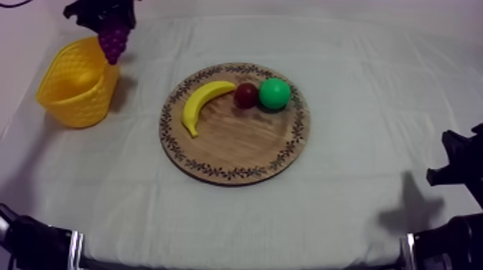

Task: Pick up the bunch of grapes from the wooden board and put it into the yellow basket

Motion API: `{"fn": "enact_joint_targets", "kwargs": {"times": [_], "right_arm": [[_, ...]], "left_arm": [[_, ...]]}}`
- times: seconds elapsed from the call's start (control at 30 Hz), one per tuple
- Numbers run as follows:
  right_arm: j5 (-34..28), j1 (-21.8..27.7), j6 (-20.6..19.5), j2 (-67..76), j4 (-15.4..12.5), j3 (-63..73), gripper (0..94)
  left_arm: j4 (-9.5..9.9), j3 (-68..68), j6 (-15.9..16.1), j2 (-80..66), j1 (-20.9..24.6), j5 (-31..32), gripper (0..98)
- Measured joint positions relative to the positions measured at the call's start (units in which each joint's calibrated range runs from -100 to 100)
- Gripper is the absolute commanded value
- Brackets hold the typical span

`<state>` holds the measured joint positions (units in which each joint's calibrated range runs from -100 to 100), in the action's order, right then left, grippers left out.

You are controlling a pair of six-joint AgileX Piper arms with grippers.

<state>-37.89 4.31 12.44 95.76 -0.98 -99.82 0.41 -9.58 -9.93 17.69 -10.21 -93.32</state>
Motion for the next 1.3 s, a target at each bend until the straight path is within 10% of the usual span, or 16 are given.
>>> {"fn": "enact_joint_targets", "kwargs": {"times": [0.5,1.3], "right_arm": [[0.00,0.00,-0.03,0.00,0.00,0.00,0.3],[0.00,0.00,-0.03,0.00,0.00,0.00,0.3]], "left_arm": [[1.30,0.00,2.79,-2.20,9.61,-1.29,52.8],[0.92,1.85,3.19,6.05,11.32,2.95,53.0]]}}
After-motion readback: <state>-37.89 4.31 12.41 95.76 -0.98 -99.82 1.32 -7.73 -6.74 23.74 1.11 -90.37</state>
